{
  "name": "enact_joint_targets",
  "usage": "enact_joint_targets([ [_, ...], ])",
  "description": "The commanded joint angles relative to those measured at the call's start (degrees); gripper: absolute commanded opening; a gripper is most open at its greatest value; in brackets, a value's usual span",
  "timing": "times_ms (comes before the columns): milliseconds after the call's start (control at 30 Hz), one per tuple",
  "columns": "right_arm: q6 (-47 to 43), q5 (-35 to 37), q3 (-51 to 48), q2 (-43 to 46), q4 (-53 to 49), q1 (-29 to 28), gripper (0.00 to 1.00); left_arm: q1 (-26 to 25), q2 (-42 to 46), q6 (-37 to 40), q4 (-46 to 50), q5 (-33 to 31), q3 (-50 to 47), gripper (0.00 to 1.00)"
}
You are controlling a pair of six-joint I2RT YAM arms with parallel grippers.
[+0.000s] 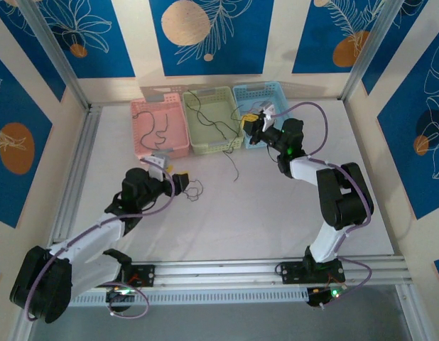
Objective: Untangle the cables
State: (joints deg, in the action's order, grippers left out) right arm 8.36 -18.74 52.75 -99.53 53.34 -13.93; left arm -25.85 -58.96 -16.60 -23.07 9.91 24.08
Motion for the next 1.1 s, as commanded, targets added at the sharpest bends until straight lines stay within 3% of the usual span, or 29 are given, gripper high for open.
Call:
enact_joint_targets([
  [0,0.23,-1.07,1.82,0.43,0.50,-0.73,0.00,-1.32,-0.50,-0.20,1.17,-0.17,3.19,0.75],
  [133,3.56,0.66,3.44,0.39,-2.17,-1.24,0.00,-7.35,-6.20,-0.76,-0.13,0.25,7.87,0.73],
  [333,3.84,3.10,5.36,-0.39,-5.96,-2.48,0.00,-16.84,-22.16,-10.18,-5.03,-13.69,15.11,0.73],
  [467,3.94,2.91,5.94,-1.00,-6.42,-2.75,0.00,-21.25,-32.64,-11.76,-4.52,-21.20,22.06,0.73],
  [667,3.95,2.19,6.05,-1.06,-6.41,-2.73,0.00,-22.23,-44.02,-14.08,1.84,-27.65,32.66,0.70],
  [833,3.66,2.13,6.27,-1.11,-6.90,-2.68,0.00,-22.14,-46.14,-11.71,5.61,-34.22,35.80,0.70],
  [1067,3.59,1.82,5.80,-0.70,-6.40,-2.74,0.00,-21.53,-51.02,-6.88,9.74,-33.30,41.31,0.71],
])
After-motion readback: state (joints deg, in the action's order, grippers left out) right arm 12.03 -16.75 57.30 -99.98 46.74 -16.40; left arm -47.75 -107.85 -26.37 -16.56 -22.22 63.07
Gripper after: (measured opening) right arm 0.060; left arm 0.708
